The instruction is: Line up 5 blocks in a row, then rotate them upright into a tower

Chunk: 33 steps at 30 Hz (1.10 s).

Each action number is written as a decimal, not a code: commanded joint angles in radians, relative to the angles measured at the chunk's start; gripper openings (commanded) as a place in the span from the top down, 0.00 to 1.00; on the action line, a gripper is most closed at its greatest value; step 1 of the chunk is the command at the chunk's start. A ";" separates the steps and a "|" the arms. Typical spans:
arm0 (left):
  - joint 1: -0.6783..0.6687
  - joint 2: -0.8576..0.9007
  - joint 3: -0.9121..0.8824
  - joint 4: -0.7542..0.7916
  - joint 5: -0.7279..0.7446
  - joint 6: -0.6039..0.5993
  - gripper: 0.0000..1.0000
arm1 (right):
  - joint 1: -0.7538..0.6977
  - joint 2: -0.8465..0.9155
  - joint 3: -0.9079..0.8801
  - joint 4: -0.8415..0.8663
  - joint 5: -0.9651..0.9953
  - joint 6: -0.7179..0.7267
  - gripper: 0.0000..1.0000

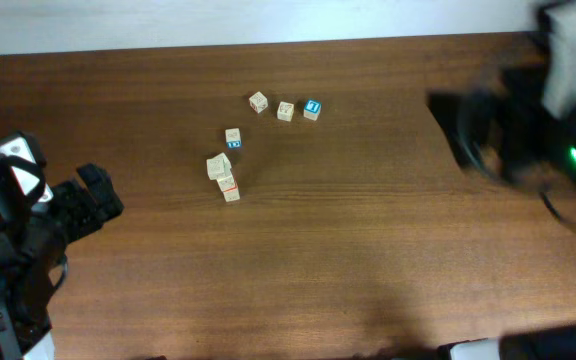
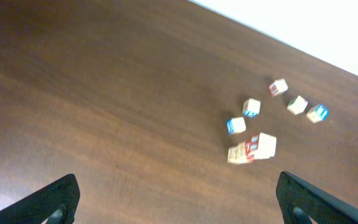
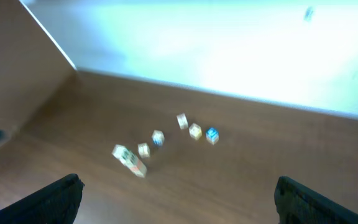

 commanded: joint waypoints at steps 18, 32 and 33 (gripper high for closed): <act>0.003 0.000 0.005 -0.106 -0.011 0.013 0.01 | 0.019 -0.462 -0.703 0.363 0.246 -0.268 0.02; 0.003 0.000 0.005 -0.106 -0.011 0.013 0.00 | -0.043 -1.191 -2.272 1.395 0.081 -0.377 0.02; 0.003 0.000 0.005 -0.106 -0.011 0.013 0.01 | -0.043 -1.257 -2.370 1.452 0.080 -0.377 0.02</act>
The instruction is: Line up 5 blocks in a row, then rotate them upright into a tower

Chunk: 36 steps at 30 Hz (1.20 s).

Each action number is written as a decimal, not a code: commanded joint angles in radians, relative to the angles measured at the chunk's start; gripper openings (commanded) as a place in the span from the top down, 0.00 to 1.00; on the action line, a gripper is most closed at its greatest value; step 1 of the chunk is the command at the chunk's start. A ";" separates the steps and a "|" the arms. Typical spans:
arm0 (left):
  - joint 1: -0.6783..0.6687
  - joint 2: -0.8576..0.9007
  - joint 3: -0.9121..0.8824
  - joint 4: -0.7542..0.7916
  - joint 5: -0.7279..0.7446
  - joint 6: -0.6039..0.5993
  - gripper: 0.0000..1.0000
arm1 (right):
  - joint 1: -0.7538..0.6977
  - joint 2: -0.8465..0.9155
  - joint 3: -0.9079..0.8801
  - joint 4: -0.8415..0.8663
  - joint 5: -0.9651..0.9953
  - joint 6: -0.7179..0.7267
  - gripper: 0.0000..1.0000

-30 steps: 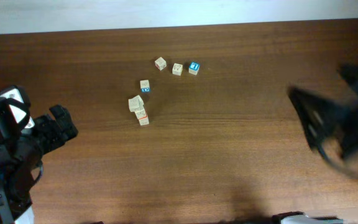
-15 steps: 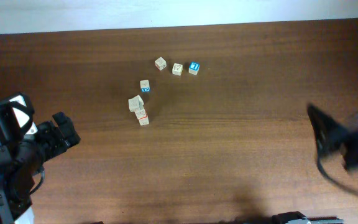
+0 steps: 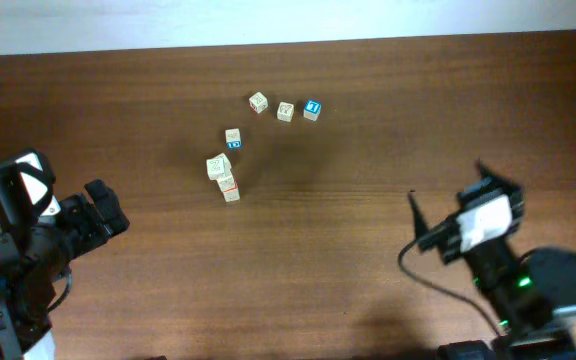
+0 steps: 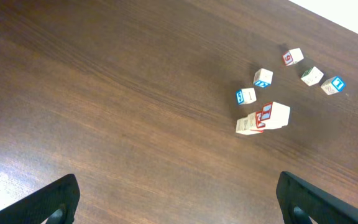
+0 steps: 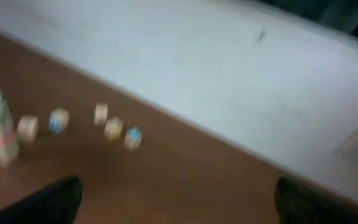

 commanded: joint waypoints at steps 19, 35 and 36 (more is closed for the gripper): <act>0.003 -0.002 0.005 0.003 -0.011 0.013 0.01 | -0.005 -0.423 -0.605 0.278 -0.025 -0.005 0.02; 0.003 -0.002 0.005 0.003 -0.011 0.013 0.01 | -0.008 -0.421 -0.605 0.276 -0.025 -0.005 0.02; 0.003 -0.002 0.005 0.003 -0.011 0.013 0.01 | -0.008 -0.421 -0.605 0.276 -0.025 -0.005 0.02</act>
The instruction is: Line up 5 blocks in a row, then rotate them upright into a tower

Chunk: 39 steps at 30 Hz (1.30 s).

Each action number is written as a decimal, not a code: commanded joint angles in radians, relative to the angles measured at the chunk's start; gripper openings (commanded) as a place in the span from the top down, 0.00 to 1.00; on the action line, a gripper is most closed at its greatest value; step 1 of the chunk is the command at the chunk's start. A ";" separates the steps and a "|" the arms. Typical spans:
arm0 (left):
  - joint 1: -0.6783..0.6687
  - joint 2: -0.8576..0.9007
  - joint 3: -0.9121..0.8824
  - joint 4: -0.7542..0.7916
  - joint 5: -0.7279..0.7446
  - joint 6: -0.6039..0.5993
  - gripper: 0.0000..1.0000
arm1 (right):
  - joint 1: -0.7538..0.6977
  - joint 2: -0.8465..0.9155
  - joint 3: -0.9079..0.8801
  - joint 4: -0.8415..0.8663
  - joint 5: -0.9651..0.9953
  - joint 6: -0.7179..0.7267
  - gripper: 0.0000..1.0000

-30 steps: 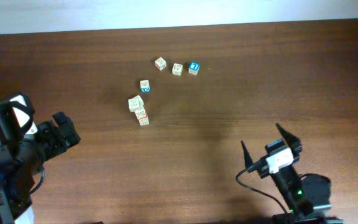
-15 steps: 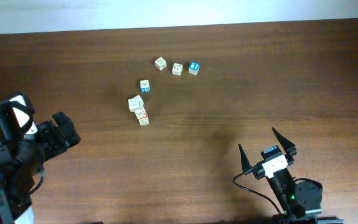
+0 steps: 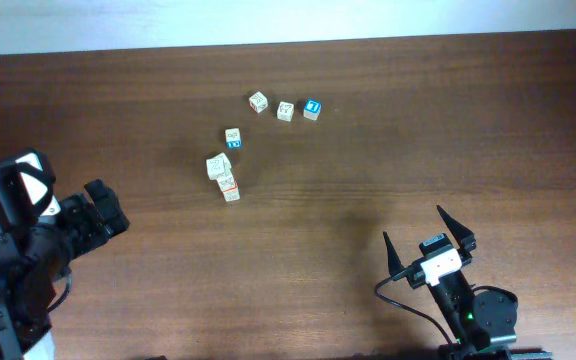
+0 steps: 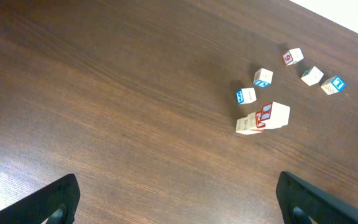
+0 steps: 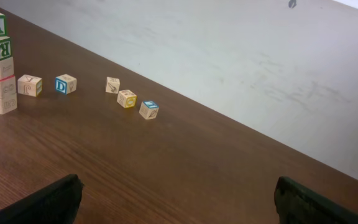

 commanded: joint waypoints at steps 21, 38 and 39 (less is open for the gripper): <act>-0.110 -0.571 -0.912 0.906 -0.048 0.038 0.01 | -0.003 -0.008 -0.013 0.005 0.013 -0.002 0.02; -0.222 -1.069 -1.563 1.353 -0.195 0.461 0.01 | -0.003 -0.008 -0.013 0.005 0.013 -0.002 0.02; -0.222 -1.069 -1.563 1.315 -0.208 0.462 0.01 | -0.003 -0.008 -0.013 0.005 0.013 -0.002 0.02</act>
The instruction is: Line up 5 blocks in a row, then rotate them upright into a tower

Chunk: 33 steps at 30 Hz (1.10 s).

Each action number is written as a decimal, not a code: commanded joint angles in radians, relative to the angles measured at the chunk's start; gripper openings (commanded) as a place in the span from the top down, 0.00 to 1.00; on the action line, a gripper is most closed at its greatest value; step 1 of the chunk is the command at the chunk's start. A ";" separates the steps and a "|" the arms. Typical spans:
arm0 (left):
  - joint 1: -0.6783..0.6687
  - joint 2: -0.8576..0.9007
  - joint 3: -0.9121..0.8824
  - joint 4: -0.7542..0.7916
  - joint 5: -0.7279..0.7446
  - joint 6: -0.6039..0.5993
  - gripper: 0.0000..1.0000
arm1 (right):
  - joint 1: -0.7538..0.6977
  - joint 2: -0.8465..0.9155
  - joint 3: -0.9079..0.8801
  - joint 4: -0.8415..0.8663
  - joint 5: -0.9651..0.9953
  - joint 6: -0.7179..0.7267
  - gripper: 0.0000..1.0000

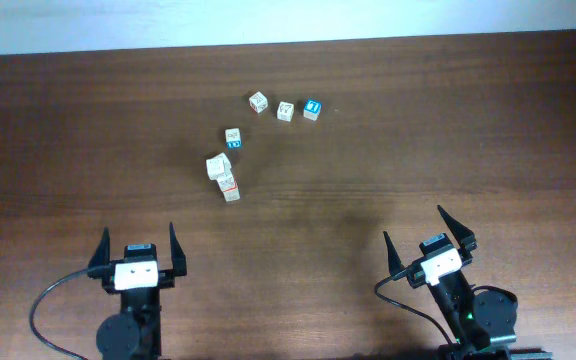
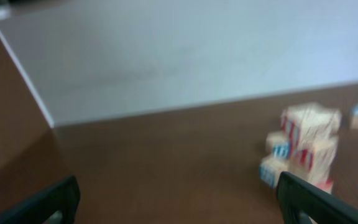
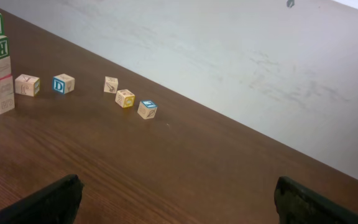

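Note:
Small wooden letter blocks lie at the far middle of the table. A short stack stands nearest, with the stack at the right wrist view's left edge. Several loose blocks lie beyond it, among them a blue-faced one and one with a blue D. The left wrist view is blurred and shows the stack at right. My left gripper is open at the near edge, left of centre. My right gripper is open at the near right. Neither holds anything.
The brown wooden table ends at a white wall along its far side. Bare tabletop lies between both grippers and the blocks.
My left arm has moved from the table's left edge to the near edge, left of centre, and its view is now blurred and low. The right arm and the blocks have not moved.
At first my left arm sat at the left edge and my right arm was a blur at the far right. The right arm then stood at the near right, and stayed there. Now the left arm is at the near edge too. No block has moved.

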 commanded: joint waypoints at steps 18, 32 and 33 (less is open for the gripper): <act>-0.004 -0.011 -0.014 -0.048 -0.055 0.031 0.01 | -0.003 -0.008 -0.010 0.001 0.005 -0.003 0.02; -0.004 -0.011 -0.014 -0.048 -0.055 0.031 0.01 | -0.003 -0.008 -0.010 0.001 0.005 -0.003 0.02; -0.004 -0.011 -0.014 -0.048 -0.055 0.031 0.01 | -0.003 -0.008 -0.010 0.001 0.005 -0.003 0.02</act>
